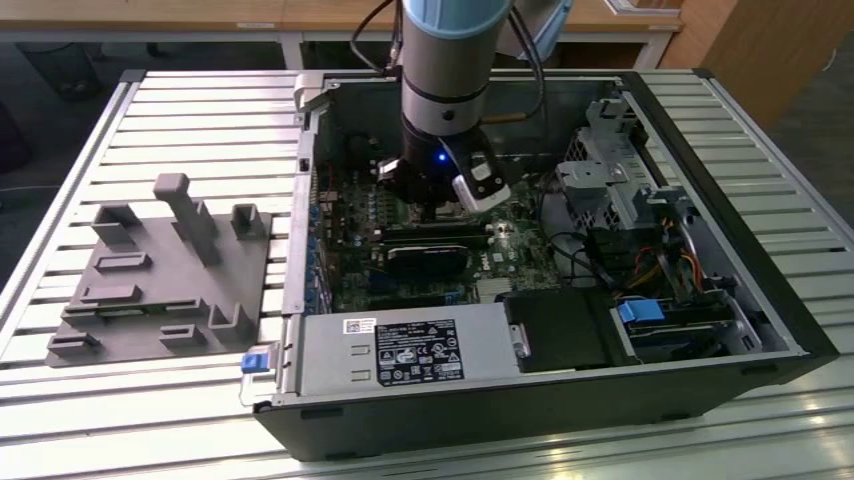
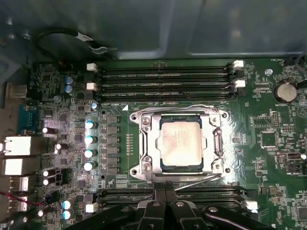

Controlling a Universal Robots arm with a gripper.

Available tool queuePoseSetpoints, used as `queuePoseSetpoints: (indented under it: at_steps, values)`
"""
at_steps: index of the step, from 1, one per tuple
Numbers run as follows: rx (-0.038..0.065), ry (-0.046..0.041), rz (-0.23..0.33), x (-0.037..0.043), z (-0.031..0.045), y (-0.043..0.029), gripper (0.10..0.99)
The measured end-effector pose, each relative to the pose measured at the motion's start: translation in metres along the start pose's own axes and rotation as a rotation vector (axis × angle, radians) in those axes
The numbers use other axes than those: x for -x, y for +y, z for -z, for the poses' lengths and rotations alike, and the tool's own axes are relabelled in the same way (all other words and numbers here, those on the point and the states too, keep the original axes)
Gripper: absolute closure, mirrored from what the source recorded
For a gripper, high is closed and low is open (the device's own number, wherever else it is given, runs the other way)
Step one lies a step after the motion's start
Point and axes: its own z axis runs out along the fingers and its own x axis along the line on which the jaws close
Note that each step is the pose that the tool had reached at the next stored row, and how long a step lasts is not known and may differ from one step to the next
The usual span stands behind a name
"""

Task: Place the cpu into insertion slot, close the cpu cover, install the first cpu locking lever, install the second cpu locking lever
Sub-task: 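Install the second cpu locking lever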

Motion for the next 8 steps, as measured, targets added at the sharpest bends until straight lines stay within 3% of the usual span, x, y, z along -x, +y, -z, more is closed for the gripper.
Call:
queuePoseSetpoints:
  at_steps: [4,8]
  values:
    - [0.009,0.0005,0.000,-0.0009,-0.0039,-0.0008,0.980]
    - [0.034,0.0014,-0.001,-0.0045,-0.0039,-0.0032,0.980]
